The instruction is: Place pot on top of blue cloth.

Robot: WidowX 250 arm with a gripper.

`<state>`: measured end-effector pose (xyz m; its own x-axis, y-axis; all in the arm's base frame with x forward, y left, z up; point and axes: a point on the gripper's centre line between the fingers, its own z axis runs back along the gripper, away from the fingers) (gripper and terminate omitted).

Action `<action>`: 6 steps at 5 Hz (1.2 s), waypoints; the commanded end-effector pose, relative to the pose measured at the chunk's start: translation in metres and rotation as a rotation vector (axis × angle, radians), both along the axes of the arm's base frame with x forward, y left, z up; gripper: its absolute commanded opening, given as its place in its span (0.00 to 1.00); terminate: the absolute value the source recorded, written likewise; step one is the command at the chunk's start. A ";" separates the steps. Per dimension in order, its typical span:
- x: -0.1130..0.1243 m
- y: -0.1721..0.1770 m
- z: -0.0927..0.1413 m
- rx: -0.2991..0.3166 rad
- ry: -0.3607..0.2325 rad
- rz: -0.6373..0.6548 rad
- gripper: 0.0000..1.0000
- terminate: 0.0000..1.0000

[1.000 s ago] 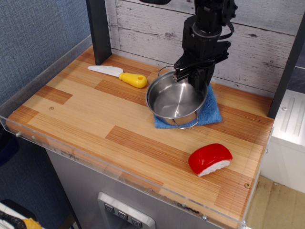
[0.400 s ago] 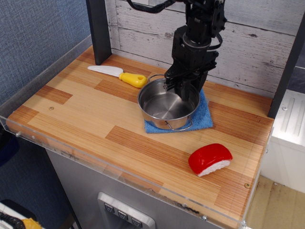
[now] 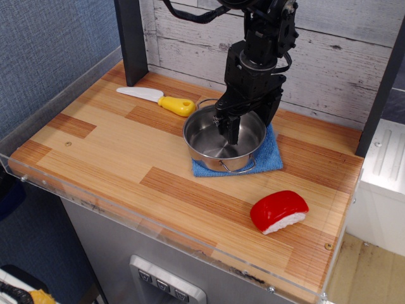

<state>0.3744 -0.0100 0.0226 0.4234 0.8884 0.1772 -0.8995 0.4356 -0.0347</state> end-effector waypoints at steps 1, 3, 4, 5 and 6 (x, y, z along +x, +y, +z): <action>0.000 0.004 0.038 -0.022 -0.095 0.014 1.00 0.00; -0.004 0.008 0.074 -0.087 -0.128 0.025 1.00 0.00; -0.011 0.013 0.104 -0.117 -0.174 0.047 1.00 0.00; -0.024 0.020 0.124 -0.119 -0.225 0.096 1.00 0.00; -0.024 0.020 0.124 -0.119 -0.225 0.096 1.00 0.00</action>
